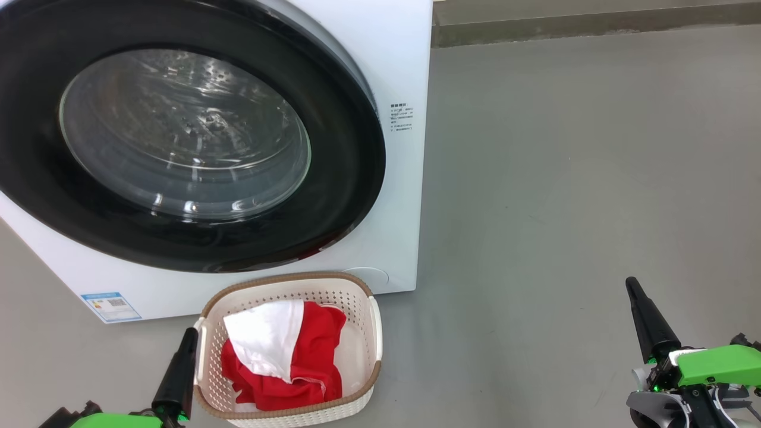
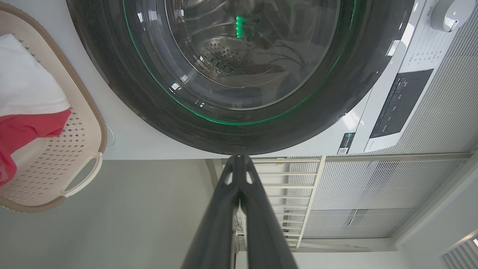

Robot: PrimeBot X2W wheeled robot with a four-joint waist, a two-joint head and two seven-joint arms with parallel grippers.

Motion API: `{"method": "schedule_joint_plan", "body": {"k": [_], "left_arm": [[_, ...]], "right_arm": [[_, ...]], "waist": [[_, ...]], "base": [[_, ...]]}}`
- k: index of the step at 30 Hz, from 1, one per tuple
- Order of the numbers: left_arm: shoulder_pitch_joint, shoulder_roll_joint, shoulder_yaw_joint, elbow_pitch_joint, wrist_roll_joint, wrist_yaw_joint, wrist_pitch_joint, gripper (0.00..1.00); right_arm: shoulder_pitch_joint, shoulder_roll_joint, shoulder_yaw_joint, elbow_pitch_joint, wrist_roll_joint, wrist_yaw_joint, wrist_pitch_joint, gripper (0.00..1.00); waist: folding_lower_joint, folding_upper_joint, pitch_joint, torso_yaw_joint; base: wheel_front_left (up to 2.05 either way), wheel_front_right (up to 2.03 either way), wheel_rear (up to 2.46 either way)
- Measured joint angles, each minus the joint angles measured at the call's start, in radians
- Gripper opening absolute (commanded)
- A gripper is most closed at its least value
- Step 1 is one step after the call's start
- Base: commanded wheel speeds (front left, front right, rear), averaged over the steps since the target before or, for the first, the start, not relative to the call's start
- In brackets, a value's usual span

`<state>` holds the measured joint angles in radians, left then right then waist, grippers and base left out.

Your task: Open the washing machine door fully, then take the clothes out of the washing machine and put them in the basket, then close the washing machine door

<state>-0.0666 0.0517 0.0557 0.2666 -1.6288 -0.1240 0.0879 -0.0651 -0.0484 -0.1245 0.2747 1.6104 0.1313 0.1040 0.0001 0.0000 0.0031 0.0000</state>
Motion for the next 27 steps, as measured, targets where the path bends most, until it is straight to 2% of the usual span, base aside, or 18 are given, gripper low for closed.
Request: {"method": "schedule_joint_plan", "body": {"k": [27], "left_arm": [[0.000, -0.002, 0.006, 0.000, 0.000, 0.000, 0.008, 0.00]], "right_arm": [[0.000, 0.002, -0.002, 0.000, 0.000, 0.000, 0.002, 0.00]], "waist": [[0.0000, 0.0000, 0.000, 0.000]], "base": [[0.00, 0.00, 0.00]]}}
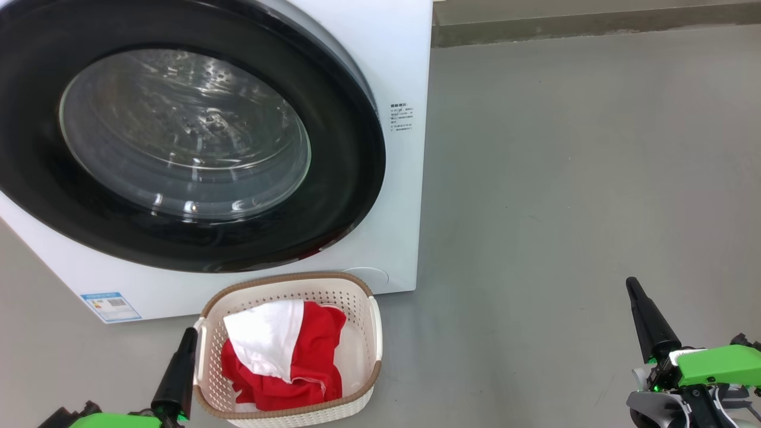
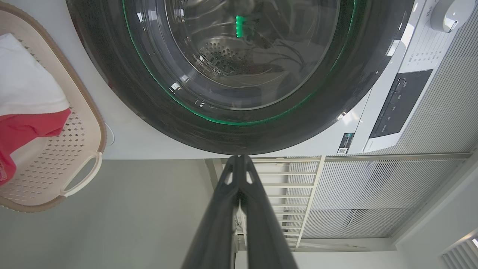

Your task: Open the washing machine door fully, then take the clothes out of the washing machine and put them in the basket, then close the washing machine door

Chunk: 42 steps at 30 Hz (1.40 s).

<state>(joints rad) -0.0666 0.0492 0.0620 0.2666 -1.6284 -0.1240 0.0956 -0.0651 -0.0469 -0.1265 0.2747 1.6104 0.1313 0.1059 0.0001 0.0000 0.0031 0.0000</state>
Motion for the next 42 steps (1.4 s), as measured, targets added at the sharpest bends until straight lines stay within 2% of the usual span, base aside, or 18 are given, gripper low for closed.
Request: {"method": "schedule_joint_plan", "body": {"k": [42], "left_arm": [[0.000, -0.001, 0.006, 0.000, 0.001, 0.000, 0.002, 0.00]], "right_arm": [[0.000, 0.001, -0.002, 0.000, 0.000, 0.000, 0.000, 0.00]], "waist": [[-0.0001, 0.0000, 0.000, 0.000]], "base": [[0.00, 0.00, 0.00]]}}
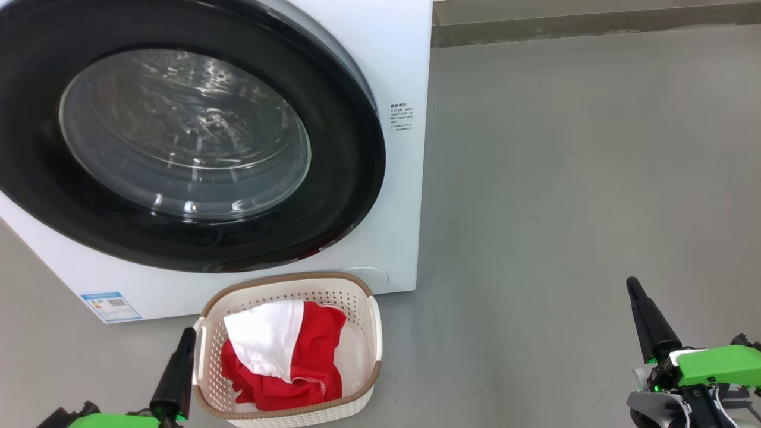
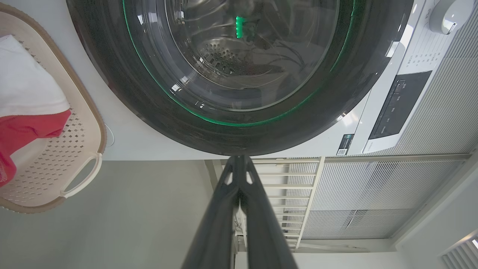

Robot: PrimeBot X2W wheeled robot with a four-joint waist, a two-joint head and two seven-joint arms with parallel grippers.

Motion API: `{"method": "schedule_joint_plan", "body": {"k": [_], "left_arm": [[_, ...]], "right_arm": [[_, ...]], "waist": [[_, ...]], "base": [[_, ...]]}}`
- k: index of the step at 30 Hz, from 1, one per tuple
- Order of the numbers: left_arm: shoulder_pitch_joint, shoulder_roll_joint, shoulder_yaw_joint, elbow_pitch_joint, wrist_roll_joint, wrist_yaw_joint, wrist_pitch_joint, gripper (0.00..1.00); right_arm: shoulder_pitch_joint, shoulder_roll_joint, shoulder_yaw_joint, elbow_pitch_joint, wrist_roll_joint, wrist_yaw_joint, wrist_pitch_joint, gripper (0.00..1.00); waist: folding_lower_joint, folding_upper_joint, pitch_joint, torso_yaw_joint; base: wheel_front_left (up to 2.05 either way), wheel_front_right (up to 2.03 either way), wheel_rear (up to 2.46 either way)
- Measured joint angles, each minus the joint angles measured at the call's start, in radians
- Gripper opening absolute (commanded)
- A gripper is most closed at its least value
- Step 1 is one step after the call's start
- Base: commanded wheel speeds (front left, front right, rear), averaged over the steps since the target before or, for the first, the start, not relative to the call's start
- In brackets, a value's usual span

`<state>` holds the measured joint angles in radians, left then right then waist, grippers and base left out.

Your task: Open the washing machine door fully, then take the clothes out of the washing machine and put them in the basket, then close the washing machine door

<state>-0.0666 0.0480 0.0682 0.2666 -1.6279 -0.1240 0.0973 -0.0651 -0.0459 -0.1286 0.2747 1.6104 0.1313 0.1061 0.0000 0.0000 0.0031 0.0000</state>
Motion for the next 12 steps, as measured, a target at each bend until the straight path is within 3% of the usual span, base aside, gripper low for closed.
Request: {"method": "schedule_joint_plan", "body": {"k": [12], "left_arm": [[0.000, 0.000, 0.001, 0.000, 0.003, 0.000, 0.004, 0.00]], "right_arm": [[0.000, 0.000, 0.000, 0.000, 0.000, 0.000, 0.000, 0.00]], "waist": [[0.0000, 0.0000, 0.000, 0.000]], "base": [[0.00, 0.00, 0.00]]}}
